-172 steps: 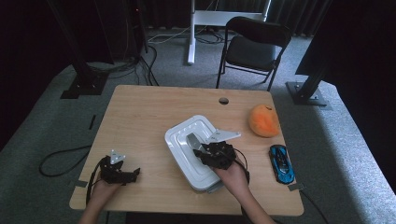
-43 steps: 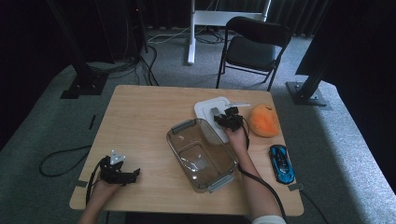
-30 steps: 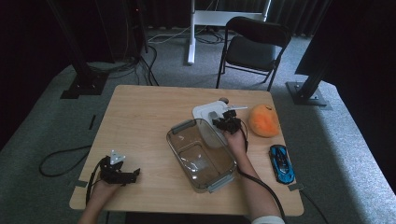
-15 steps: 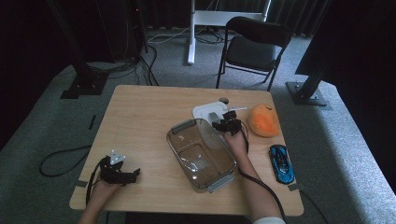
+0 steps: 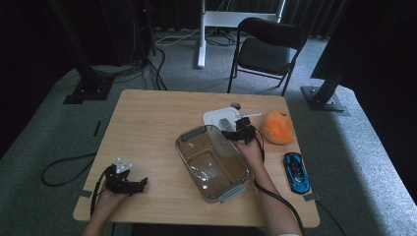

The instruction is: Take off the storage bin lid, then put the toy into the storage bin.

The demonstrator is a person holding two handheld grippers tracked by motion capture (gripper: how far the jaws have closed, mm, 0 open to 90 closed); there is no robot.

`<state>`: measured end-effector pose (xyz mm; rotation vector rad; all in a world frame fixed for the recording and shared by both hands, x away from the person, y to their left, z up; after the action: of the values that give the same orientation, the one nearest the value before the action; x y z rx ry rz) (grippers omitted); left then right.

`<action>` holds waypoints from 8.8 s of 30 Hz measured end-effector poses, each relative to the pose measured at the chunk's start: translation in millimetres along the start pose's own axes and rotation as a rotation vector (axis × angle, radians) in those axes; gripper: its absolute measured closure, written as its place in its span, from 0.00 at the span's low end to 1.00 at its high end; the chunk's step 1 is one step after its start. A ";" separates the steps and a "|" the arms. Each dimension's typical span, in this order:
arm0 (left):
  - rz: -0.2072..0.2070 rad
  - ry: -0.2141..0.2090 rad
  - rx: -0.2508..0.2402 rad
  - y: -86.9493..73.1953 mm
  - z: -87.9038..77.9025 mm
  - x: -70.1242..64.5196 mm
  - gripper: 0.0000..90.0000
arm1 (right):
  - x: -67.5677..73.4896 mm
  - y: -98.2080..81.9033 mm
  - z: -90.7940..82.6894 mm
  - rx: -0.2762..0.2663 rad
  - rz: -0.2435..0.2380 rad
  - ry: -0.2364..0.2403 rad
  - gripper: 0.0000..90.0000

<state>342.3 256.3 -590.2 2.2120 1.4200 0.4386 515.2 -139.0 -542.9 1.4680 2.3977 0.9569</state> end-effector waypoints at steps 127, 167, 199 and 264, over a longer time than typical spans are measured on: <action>-0.013 0.008 -0.001 -1.8 -1.0 -0.2 0.01 | -141.0 -46.7 -98.7 -0.015 0.233 -0.282 0.73; -0.014 0.012 0.001 -0.8 -0.5 0.9 0.01 | -69.7 -17.2 -167.1 -0.138 0.054 -0.175 0.76; -0.014 0.011 0.000 -0.6 -0.5 1.0 0.01 | 54.8 11.1 -191.8 -0.220 -0.220 0.019 0.75; -0.012 0.009 0.002 -0.6 -0.5 1.0 0.01 | 134.5 -71.3 -127.9 0.047 -0.459 0.222 0.70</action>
<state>341.9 257.6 -590.1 2.2049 1.4385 0.4439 337.2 -102.2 -462.2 0.7907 2.7512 0.9912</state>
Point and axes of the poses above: each handheld gripper's, and its own axes: z roughly forward along the jaws, y roughly out of its top, x roughly to its left, the point moved 6 cm from there along z, roughly forward along the jaws, and after that the axes turned 10 degrees about x, right-handed, at the moved point
